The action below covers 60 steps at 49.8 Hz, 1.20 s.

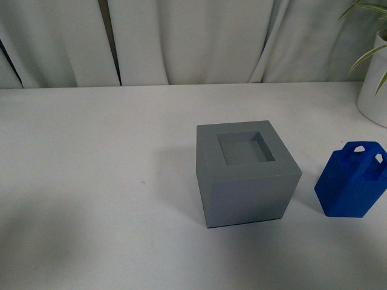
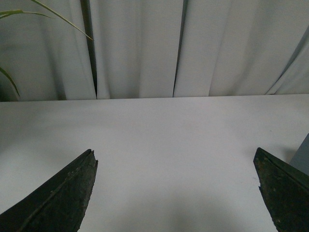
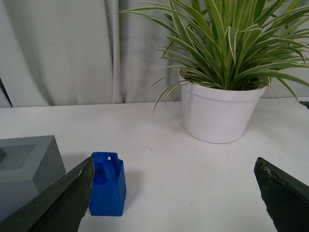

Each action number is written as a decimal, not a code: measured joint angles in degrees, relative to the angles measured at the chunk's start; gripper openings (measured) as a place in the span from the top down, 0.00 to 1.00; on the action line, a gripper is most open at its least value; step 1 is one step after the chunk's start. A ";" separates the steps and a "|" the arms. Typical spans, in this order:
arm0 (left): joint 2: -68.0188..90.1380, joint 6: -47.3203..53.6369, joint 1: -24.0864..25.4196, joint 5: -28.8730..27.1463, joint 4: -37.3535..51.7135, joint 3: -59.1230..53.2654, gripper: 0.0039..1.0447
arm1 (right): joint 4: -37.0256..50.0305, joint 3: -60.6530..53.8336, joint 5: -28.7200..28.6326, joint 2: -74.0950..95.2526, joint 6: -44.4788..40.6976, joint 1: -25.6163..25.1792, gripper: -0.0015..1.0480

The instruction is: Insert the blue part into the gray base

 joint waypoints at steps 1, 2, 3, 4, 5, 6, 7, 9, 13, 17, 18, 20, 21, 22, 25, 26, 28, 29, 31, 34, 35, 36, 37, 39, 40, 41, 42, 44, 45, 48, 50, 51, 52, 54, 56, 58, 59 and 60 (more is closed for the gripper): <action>0.00 0.02 0.00 0.00 0.00 0.00 0.06 | 0.00 0.00 0.00 0.00 0.00 0.00 0.07; 0.00 0.02 0.00 0.00 0.00 0.00 0.06 | 0.00 0.00 0.00 0.00 0.00 0.00 0.07; 0.00 0.00 0.00 0.00 0.00 0.00 0.06 | 0.00 0.00 0.00 0.00 -0.02 0.00 0.07; 0.00 0.02 0.00 0.02 0.00 0.00 0.06 | 0.00 0.00 0.00 0.00 0.00 0.00 0.07; 0.00 0.02 0.00 0.00 0.00 0.00 0.06 | 0.00 0.00 0.00 0.00 0.00 0.00 0.07; 0.00 0.02 0.00 0.02 0.00 0.00 0.06 | 0.00 0.00 0.00 0.00 0.00 0.00 0.07; 0.00 0.00 0.00 0.00 0.00 0.00 0.06 | 0.00 0.00 0.00 0.00 0.00 0.00 0.07; 0.00 0.00 0.00 0.00 0.00 0.00 0.06 | 0.00 0.00 0.00 0.00 0.00 0.00 0.07; 0.00 0.02 0.00 0.00 0.00 0.00 0.06 | 0.00 0.00 0.00 0.00 0.00 0.00 0.07; 0.00 0.00 0.00 0.00 0.00 0.00 0.06 | 0.00 0.00 0.00 0.00 0.00 0.00 0.07; 0.00 0.02 0.00 0.02 0.00 0.00 0.06 | 0.00 0.00 0.00 0.00 0.00 0.00 0.07; 0.00 0.02 0.00 0.00 0.00 0.00 0.06 | 0.00 0.00 0.00 0.00 0.00 0.00 0.07; 0.00 0.00 0.00 0.00 0.00 0.00 0.06 | 0.00 0.00 0.00 0.00 0.00 0.00 0.07; 0.00 0.02 0.00 0.00 0.00 0.00 0.06 | 0.00 0.00 0.00 0.00 0.00 0.00 0.07; 0.00 0.02 0.00 0.00 0.00 0.00 0.06 | 0.00 0.00 0.00 0.00 0.00 0.00 0.07; 0.00 0.02 0.00 0.00 0.00 0.00 0.06 | 0.00 0.00 0.00 0.00 0.00 0.00 0.07; 0.00 0.00 0.00 0.02 0.00 0.00 0.06 | 0.00 0.00 0.00 0.00 0.00 0.00 0.07; 0.00 0.00 0.00 0.02 0.00 0.00 0.06 | 0.00 0.00 0.00 0.00 0.00 0.00 0.07; 0.00 0.00 0.00 0.02 0.00 0.00 0.06 | 0.00 0.00 0.00 0.00 0.00 0.00 0.07; 0.00 0.02 0.00 0.02 0.00 0.00 0.06 | 0.00 0.00 0.00 0.00 0.00 0.00 0.07; 0.00 0.00 0.00 0.02 0.00 0.00 0.06 | 0.00 0.00 0.00 0.00 0.00 0.00 0.07; 0.00 0.02 0.00 0.00 0.00 0.00 0.06 | 0.00 0.00 0.00 0.00 0.00 0.00 0.07; 0.00 0.02 0.00 0.00 0.00 0.00 0.06 | 0.00 0.00 0.00 0.00 0.00 0.00 0.07; 0.00 0.02 0.00 0.00 0.00 0.00 0.06 | -1.92 0.55 0.07 0.72 -0.17 0.11 0.07; 0.00 0.02 0.00 0.00 0.00 0.00 0.06 | -4.31 1.42 -0.17 1.62 -0.26 0.11 0.07; 0.00 0.00 0.00 0.00 0.00 0.00 0.06 | -6.56 2.32 -0.22 3.06 -0.28 0.09 0.07; 0.00 0.00 0.00 0.02 0.00 0.00 0.06 | -7.89 3.04 -0.55 4.66 -0.28 -0.04 0.07; 0.00 0.02 0.00 0.02 0.00 0.00 0.06 | -8.15 3.67 -1.29 7.10 -0.11 -0.37 0.07; 0.00 0.02 0.00 0.02 0.00 0.00 0.06 | -7.93 4.04 -1.64 8.72 -0.04 -0.57 0.07; 0.00 0.02 0.00 0.00 0.00 0.00 0.06 | -5.62 5.44 -2.62 13.55 -0.13 -0.90 0.07; 0.00 0.02 0.00 0.00 0.00 0.00 0.06 | -4.02 6.47 -3.48 16.00 -0.11 -1.07 0.07; 0.00 0.00 0.00 0.00 0.00 0.00 0.06 | -3.19 7.06 -4.04 17.22 -0.11 -1.27 0.07; 0.00 0.02 0.00 0.00 0.00 0.00 0.06 | -2.34 7.67 -4.66 18.47 -0.15 -1.36 0.07; 0.00 0.00 0.00 0.00 0.00 0.00 0.06 | -0.15 9.16 -6.19 21.51 -0.22 -1.79 0.07; 0.00 0.02 0.00 0.02 0.00 0.00 0.06 | 1.73 10.71 -7.82 24.65 -0.33 -2.14 0.07; 0.00 0.00 0.00 0.00 0.00 0.00 0.06 | 3.13 12.15 -9.49 27.45 -0.42 -2.49 0.07; 0.00 0.02 0.00 0.00 0.00 0.00 0.06 | 4.31 13.05 -10.34 29.40 -0.42 -2.73 0.07; 0.00 0.02 0.00 0.00 0.00 0.00 0.06 | 5.53 13.94 -11.87 31.34 -0.37 -3.06 0.07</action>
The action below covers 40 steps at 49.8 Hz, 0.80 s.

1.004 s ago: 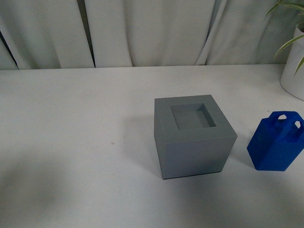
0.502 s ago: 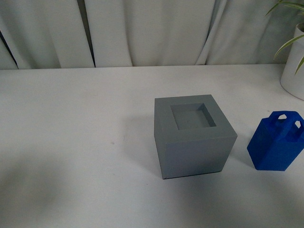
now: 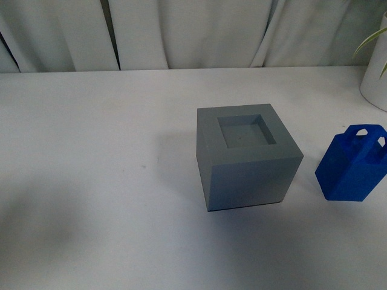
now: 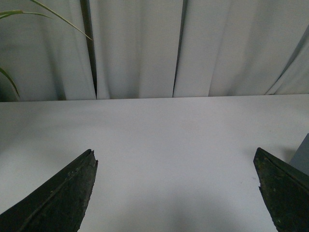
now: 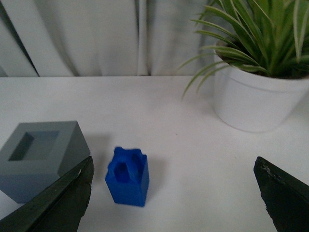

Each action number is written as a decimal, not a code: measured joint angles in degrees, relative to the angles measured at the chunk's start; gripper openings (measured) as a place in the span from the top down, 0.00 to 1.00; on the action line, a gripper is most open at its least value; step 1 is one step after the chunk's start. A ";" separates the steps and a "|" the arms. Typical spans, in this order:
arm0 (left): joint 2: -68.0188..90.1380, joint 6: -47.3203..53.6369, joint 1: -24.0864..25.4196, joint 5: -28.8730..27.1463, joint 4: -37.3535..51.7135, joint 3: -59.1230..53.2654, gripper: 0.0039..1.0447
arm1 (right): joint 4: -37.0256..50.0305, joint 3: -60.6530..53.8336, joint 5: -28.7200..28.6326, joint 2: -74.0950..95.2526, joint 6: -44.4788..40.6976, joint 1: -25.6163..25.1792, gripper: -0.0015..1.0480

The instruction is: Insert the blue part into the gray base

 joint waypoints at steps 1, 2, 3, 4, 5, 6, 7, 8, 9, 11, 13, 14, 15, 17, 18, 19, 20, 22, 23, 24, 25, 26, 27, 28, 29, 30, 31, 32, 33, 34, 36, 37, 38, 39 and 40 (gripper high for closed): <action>0.00 -0.02 0.00 0.02 0.00 0.00 0.06 | 0.55 0.46 -0.70 0.96 0.02 -0.17 0.07; 0.00 -0.02 0.00 0.00 0.00 0.00 0.06 | 1.31 1.49 -2.23 2.93 0.09 -0.44 0.07; 0.00 0.00 0.00 0.02 0.00 0.00 0.06 | 1.66 2.62 -3.80 4.90 0.02 -0.68 0.07; 0.00 -0.02 0.00 0.02 0.00 0.00 0.06 | 1.84 3.19 -4.55 5.90 0.00 -0.81 0.07; 0.00 -0.02 0.00 0.00 0.00 0.00 0.06 | 2.27 4.24 -5.90 7.89 -0.22 -1.03 0.07; 0.00 0.00 0.00 0.02 0.00 0.00 0.06 | 2.73 5.29 -6.84 9.79 -0.46 -1.16 0.07; 0.00 0.00 0.00 0.00 0.00 0.00 0.06 | 2.84 5.92 -7.61 10.82 -0.79 -1.20 0.07; 0.00 0.00 0.00 0.02 0.00 0.00 0.06 | 2.78 7.10 -8.59 12.66 -1.31 -1.27 0.07; 0.00 0.00 0.00 0.02 0.00 0.00 0.06 | 2.54 8.37 -9.75 14.43 -1.97 -1.36 0.07; 0.00 0.00 0.00 0.00 0.00 0.00 0.06 | 2.47 10.21 -11.50 16.98 -3.04 -1.57 0.07; 0.00 0.00 0.00 0.00 0.00 0.00 0.06 | 2.38 12.11 -12.61 19.39 -3.93 -1.70 0.07; 0.00 -0.02 0.00 0.00 0.00 0.00 0.06 | 2.01 13.44 -13.27 20.92 -4.70 -1.75 0.07; 0.00 0.00 0.00 0.02 0.00 0.00 0.06 | 0.42 15.69 -14.80 23.15 -6.45 -1.79 0.07; 0.00 -0.02 0.00 0.00 0.00 0.00 0.06 | -3.02 19.52 -17.51 26.80 -9.16 -1.92 0.07; 0.00 0.00 0.00 0.00 0.00 0.00 0.06 | -5.09 21.42 -18.91 28.59 -11.23 -1.92 0.07; 0.00 -0.02 0.00 0.00 0.00 0.00 0.06 | -7.69 23.41 -20.59 30.34 -13.25 -1.92 0.07; 0.00 0.00 0.00 0.00 0.00 0.00 0.06 | -10.91 25.73 -22.27 32.41 -16.02 -1.90 0.07; 0.00 0.00 0.00 0.02 0.00 0.00 0.06 | -15.87 29.46 -23.30 35.71 -21.05 -1.70 0.07; 0.00 0.00 0.00 0.00 0.00 0.00 0.06 | -19.34 31.80 -24.30 37.68 -24.35 -1.60 0.07; 0.00 -0.02 0.00 0.02 0.00 0.00 0.06 | -21.86 33.40 -24.79 38.97 -26.69 -1.49 0.07; 0.00 0.00 0.00 0.00 0.00 0.00 0.06 | -24.17 34.88 -24.72 40.22 -28.39 -1.33 0.07; 0.00 -0.02 0.00 0.00 0.00 0.00 0.06 | -27.41 37.05 -24.11 42.01 -32.44 -1.03 0.07; 0.00 -0.02 0.00 0.00 0.00 0.00 0.06 | -29.55 38.49 -23.80 43.19 -34.71 -0.83 0.07; 0.00 0.00 0.00 0.00 0.00 0.00 0.06 | -32.92 40.70 -23.41 44.98 -38.23 -0.48 0.07; 0.00 0.00 0.00 0.00 0.00 0.00 0.06 | -35.10 42.14 -22.97 46.21 -40.50 -0.26 0.07; 0.00 -0.02 0.00 0.02 0.00 0.00 0.06 | -37.22 43.50 -22.27 47.39 -42.82 0.02 0.07; 0.00 0.00 0.00 0.00 0.00 0.00 0.06 | -40.41 45.53 -21.16 49.16 -46.23 0.44 0.07; 0.00 0.00 0.00 0.00 0.00 0.00 0.06 | -42.47 46.86 -20.39 50.34 -48.46 0.70 0.07; 0.00 -0.02 0.00 0.02 0.00 0.00 0.06 | -44.35 48.09 -19.54 51.49 -50.56 0.94 0.07; 0.00 0.00 0.00 0.00 0.00 0.00 0.06 | -46.01 49.24 -18.62 52.65 -52.59 1.20 0.07; 0.00 0.00 0.00 0.00 0.00 0.00 0.06 | -49.90 52.09 -16.17 55.56 -57.44 1.86 0.07; 0.00 0.00 0.00 0.00 0.00 0.00 0.06 | -51.45 53.24 -15.32 56.68 -59.25 2.10 0.07; 0.00 0.00 0.00 0.00 0.00 0.00 0.06 | -52.17 53.77 -14.88 57.22 -60.11 2.21 0.07; 0.00 0.00 0.00 0.00 0.00 0.00 0.06 | -53.53 54.88 -13.92 58.31 -61.83 2.47 0.07; 0.00 -0.02 0.00 0.02 0.00 0.00 0.06 | -54.75 55.93 -13.14 59.41 -63.10 2.73 0.07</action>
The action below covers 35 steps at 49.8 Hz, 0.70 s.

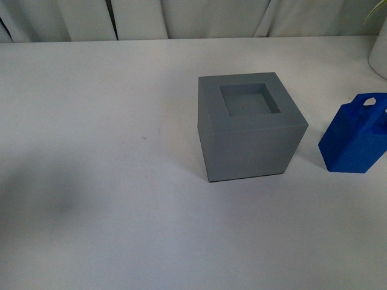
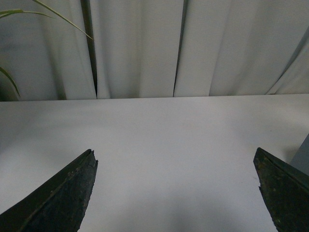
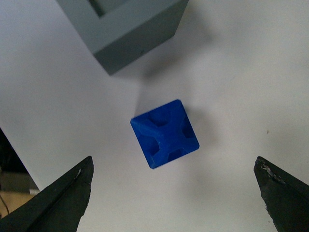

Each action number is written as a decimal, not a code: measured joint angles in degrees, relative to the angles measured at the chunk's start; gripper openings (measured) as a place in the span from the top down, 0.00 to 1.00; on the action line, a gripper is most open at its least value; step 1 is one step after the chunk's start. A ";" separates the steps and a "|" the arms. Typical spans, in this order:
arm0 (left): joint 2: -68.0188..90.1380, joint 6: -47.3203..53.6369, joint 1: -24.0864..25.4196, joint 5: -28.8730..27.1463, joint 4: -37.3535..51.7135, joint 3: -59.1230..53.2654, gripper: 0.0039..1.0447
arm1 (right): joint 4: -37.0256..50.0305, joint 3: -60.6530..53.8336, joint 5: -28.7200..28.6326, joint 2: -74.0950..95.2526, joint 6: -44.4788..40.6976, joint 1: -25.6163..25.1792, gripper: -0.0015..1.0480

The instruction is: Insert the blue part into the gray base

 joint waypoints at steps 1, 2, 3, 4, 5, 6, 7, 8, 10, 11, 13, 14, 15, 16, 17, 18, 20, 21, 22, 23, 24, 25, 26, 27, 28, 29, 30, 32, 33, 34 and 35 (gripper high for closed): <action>0.00 0.02 0.00 0.00 0.00 0.00 0.06 | -1.11 1.01 1.27 0.94 -1.75 0.28 0.07; 0.00 0.02 0.00 -0.02 0.00 0.00 0.06 | -1.73 1.57 1.79 1.46 -2.14 0.42 0.07; 0.00 0.00 0.00 0.00 0.00 0.00 0.06 | -2.84 2.56 2.80 2.45 -3.52 0.70 0.07; 0.00 0.00 0.00 0.00 0.00 0.00 0.06 | -3.37 3.06 3.04 2.91 -4.15 0.85 0.07; 0.00 0.00 0.00 -0.02 0.00 0.00 0.06 | -4.24 4.00 4.11 3.82 -5.51 1.18 0.07; 0.00 0.02 0.00 -0.02 0.00 0.00 0.06 | -4.61 4.42 4.48 4.24 -5.97 1.31 0.07; 0.00 0.02 0.00 0.00 0.00 0.00 0.06 | -5.27 5.25 4.98 5.01 -6.64 1.62 0.07; 0.00 0.02 0.00 -0.02 0.00 0.00 0.06 | -5.55 5.66 5.51 5.40 -7.04 1.77 0.07; 0.00 0.02 0.00 0.00 0.00 0.00 0.06 | -6.97 7.28 6.91 6.84 -8.81 2.45 0.07; 0.00 0.02 0.00 0.00 0.00 0.00 0.06 | -7.37 7.69 7.23 7.19 -8.98 2.62 0.07; 0.00 0.00 0.00 -0.02 0.00 0.00 0.06 | -8.41 8.72 8.17 8.15 -10.10 3.19 0.07; 0.00 0.02 0.00 0.00 0.00 0.00 0.06 | -8.94 9.33 8.83 8.74 -10.49 3.58 0.07; 0.00 0.00 0.00 -0.02 0.00 0.00 0.06 | -9.40 9.94 9.46 9.29 -11.13 3.98 0.07; 0.00 0.00 0.00 0.00 0.00 0.00 0.06 | -9.79 10.49 10.05 9.86 -11.54 4.35 0.07; 0.00 0.00 0.00 -0.02 0.00 0.00 0.06 | -9.99 10.75 10.32 10.12 -11.67 4.55 0.07; 0.00 0.02 0.00 0.00 0.00 0.00 0.06 | -10.38 11.23 10.84 10.64 -12.15 4.90 0.07; 0.00 0.02 0.00 0.00 0.00 0.00 0.06 | -10.60 11.82 11.67 11.37 -12.61 5.40 0.07; 0.00 0.02 0.00 -0.02 0.00 0.00 0.06 | -10.75 12.31 12.50 12.04 -12.96 5.90 0.07; 0.00 0.02 0.00 0.00 0.00 0.00 0.06 | -10.97 12.66 12.98 12.55 -13.16 6.21 0.07; 0.00 0.00 0.00 -0.02 0.00 0.00 0.06 | -11.32 13.07 13.49 13.20 -13.51 6.64 0.07; 0.00 0.00 0.00 -0.02 0.00 0.00 0.06 | -11.43 13.31 13.81 13.62 -13.73 6.91 0.07; 0.00 0.00 0.00 -0.02 0.00 0.00 0.06 | -11.39 13.44 14.14 14.01 -13.88 7.13 0.07; 0.00 0.02 0.00 0.00 0.00 0.00 0.06 | -11.28 13.53 14.51 14.38 -13.99 7.34 0.07; 0.00 0.02 0.00 -0.02 0.00 0.00 0.06 | -11.21 13.68 14.88 14.86 -14.10 7.65 0.07; 0.00 0.02 0.00 -0.02 0.00 0.00 0.06 | -11.23 13.77 14.99 15.23 -14.10 7.78 0.07; 0.00 0.02 0.00 -0.02 0.00 0.00 0.06 | -11.28 13.86 15.08 15.52 -14.14 7.91 0.07; 0.00 0.02 0.00 0.00 0.00 0.00 0.06 | -11.32 13.94 15.30 15.80 -14.21 8.02 0.07; 0.00 0.02 0.00 -0.02 0.00 0.00 0.06 | -11.15 13.97 16.13 16.35 -14.36 8.22 0.07; 0.00 0.02 0.00 0.00 0.00 0.00 0.06 | -10.86 13.97 16.31 16.66 -14.49 8.39 0.07; 0.00 0.02 0.00 -0.02 0.00 0.00 0.06 | -10.80 13.99 16.31 16.79 -14.58 8.44 0.07; 0.00 0.02 0.00 -0.02 0.00 0.00 0.06 | -10.78 14.01 16.24 17.00 -14.62 8.52 0.07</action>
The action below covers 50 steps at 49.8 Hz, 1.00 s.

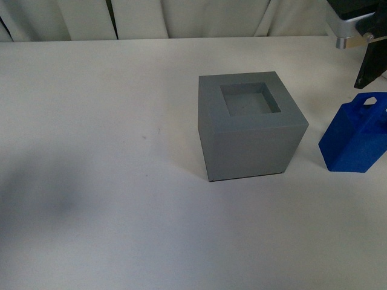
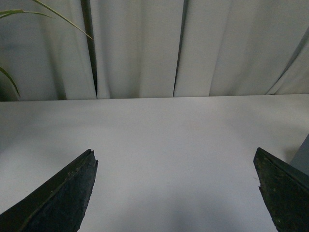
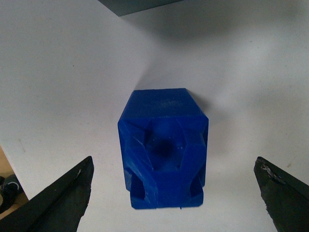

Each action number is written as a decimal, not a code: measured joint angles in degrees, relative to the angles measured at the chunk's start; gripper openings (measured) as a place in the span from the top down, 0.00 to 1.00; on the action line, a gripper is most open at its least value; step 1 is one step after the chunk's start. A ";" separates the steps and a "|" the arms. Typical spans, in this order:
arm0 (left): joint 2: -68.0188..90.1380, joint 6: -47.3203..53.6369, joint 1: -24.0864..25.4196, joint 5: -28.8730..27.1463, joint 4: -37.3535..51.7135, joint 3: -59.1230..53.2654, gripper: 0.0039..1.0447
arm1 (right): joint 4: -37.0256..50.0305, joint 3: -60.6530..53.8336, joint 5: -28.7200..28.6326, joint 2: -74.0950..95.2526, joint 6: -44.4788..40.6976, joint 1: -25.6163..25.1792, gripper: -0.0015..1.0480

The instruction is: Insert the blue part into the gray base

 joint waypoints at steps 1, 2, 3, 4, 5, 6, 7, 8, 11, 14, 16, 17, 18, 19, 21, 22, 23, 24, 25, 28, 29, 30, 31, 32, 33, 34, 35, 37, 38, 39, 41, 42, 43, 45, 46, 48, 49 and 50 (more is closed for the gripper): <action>0.00 0.00 0.00 0.00 0.00 0.00 0.06 | 0.00 0.02 -0.04 0.20 -0.04 0.07 0.07; 0.00 0.00 0.00 0.00 0.00 0.00 0.06 | 0.02 0.02 0.00 0.37 -0.09 0.17 0.07; 0.00 -0.02 0.00 0.00 0.00 0.00 0.06 | 0.11 0.00 0.09 0.50 -0.13 0.26 0.07; 0.00 -0.02 0.00 0.02 0.00 0.00 0.06 | 0.33 0.02 0.22 0.70 -0.17 0.35 0.07; 0.00 0.00 0.00 0.02 0.00 0.00 0.06 | 0.44 0.02 0.33 0.79 -0.20 0.39 0.07; 0.00 0.00 0.00 0.00 0.00 0.00 0.06 | 0.63 0.02 0.44 0.98 -0.24 0.57 0.07; 0.00 -0.02 0.00 0.02 0.00 0.00 0.06 | 0.72 0.02 0.44 1.14 -0.26 0.66 0.07; 0.00 -0.02 0.00 0.00 0.00 0.00 0.06 | 0.76 0.02 0.42 1.25 -0.26 0.76 0.07; 0.00 0.00 0.00 0.00 0.00 0.00 0.06 | 0.83 0.02 0.42 1.77 -0.33 1.16 0.07; 0.00 0.00 0.00 0.00 0.00 0.00 0.06 | 1.16 0.00 0.46 2.25 -0.35 1.40 0.07; 0.00 0.00 0.00 0.00 0.00 0.00 0.06 | 1.55 0.00 0.48 2.60 -0.35 1.51 0.07; 0.00 -0.02 0.00 0.00 0.00 0.00 0.06 | 1.70 0.00 0.50 2.69 -0.33 1.53 0.07; 0.00 -0.02 0.00 0.00 0.00 0.00 0.06 | 2.08 -0.04 0.55 2.78 -0.31 1.57 0.07; 0.00 0.00 0.00 0.02 0.00 0.00 0.06 | 2.21 -0.04 0.63 2.86 -0.31 1.60 0.07; 0.00 -0.02 0.00 0.00 0.00 0.00 0.06 | 2.38 -0.04 0.81 3.06 -0.31 1.60 0.07; 0.00 -0.02 0.00 0.02 0.00 0.00 0.06 | 2.40 -0.04 0.90 3.10 -0.31 1.60 0.07; 0.00 0.00 0.00 0.00 0.00 0.00 0.06 | 2.43 -0.09 0.94 3.23 -0.31 1.60 0.07; 0.00 -0.02 0.00 0.00 0.00 0.00 0.06 | 2.54 -0.22 0.96 3.34 -0.31 1.55 0.07; 0.00 -0.02 0.00 0.00 0.00 0.00 0.06 | 2.64 -0.28 0.96 3.43 -0.31 1.51 0.07; 0.00 -0.02 0.00 0.00 0.00 0.00 0.06 | 2.84 -0.31 0.92 3.63 -0.15 1.40 0.09; 0.00 0.00 0.00 0.00 0.00 0.00 0.06 | 2.89 -0.31 0.94 3.67 -0.15 1.36 0.12; 0.00 0.00 0.00 0.02 0.00 0.00 0.06 | 2.91 -0.35 0.94 3.67 -0.15 1.29 0.15; 0.00 0.00 0.00 0.02 0.00 0.00 0.06 | 2.93 -0.35 0.96 3.67 -0.15 1.25 0.17; 0.00 0.00 0.00 0.02 0.00 0.00 0.06 | 2.93 -0.37 1.07 3.69 -0.15 1.18 0.20; 0.00 0.00 0.00 0.02 0.00 0.00 0.06 | 2.95 -0.39 1.16 3.69 -0.15 1.09 0.25; 0.00 0.00 0.00 0.00 0.00 0.00 0.06 | 2.99 -0.39 1.20 3.72 -0.15 1.01 0.29; 0.00 0.00 0.00 0.00 0.00 0.00 0.06 | 3.04 -0.39 1.25 3.72 -0.15 0.94 0.32; 0.00 -0.02 0.00 0.00 0.00 0.00 0.06 | 3.04 -0.39 1.22 3.72 -0.15 0.81 0.39; 0.00 0.00 0.00 0.00 0.00 0.00 0.06 | 3.04 -0.39 1.20 3.72 -0.15 0.76 0.41; 0.00 0.00 0.00 0.00 0.00 0.00 0.06 | 3.04 -0.39 1.14 3.72 -0.15 0.70 0.44; 0.00 0.00 0.00 0.00 0.00 0.00 0.06 | 3.04 -0.39 1.03 3.72 -0.15 0.61 0.49; 0.00 0.00 0.00 0.00 0.00 0.00 0.06 | 3.04 -0.39 0.72 3.69 -0.13 0.50 0.53; 0.00 -0.02 0.00 0.02 0.00 0.00 0.06 | 3.04 -0.39 0.59 3.65 -0.11 0.46 0.55; 0.00 0.00 0.00 0.02 0.00 0.00 0.06 | 2.82 -0.24 -0.02 3.58 -0.02 0.31 0.56; 0.00 0.00 0.00 0.00 0.00 0.00 0.06 | 2.62 -0.04 -0.35 3.56 0.09 0.24 0.56; 0.00 0.00 0.00 0.02 0.00 0.00 0.06 | 2.34 0.35 -0.74 3.56 0.13 0.13 0.56; 0.00 0.00 0.00 0.00 0.00 0.00 0.06 | 2.23 0.52 -0.85 3.54 0.15 0.09 0.56; 0.00 0.00 0.00 0.02 0.00 0.00 0.06 | 1.97 0.92 -1.16 3.50 0.17 0.00 0.56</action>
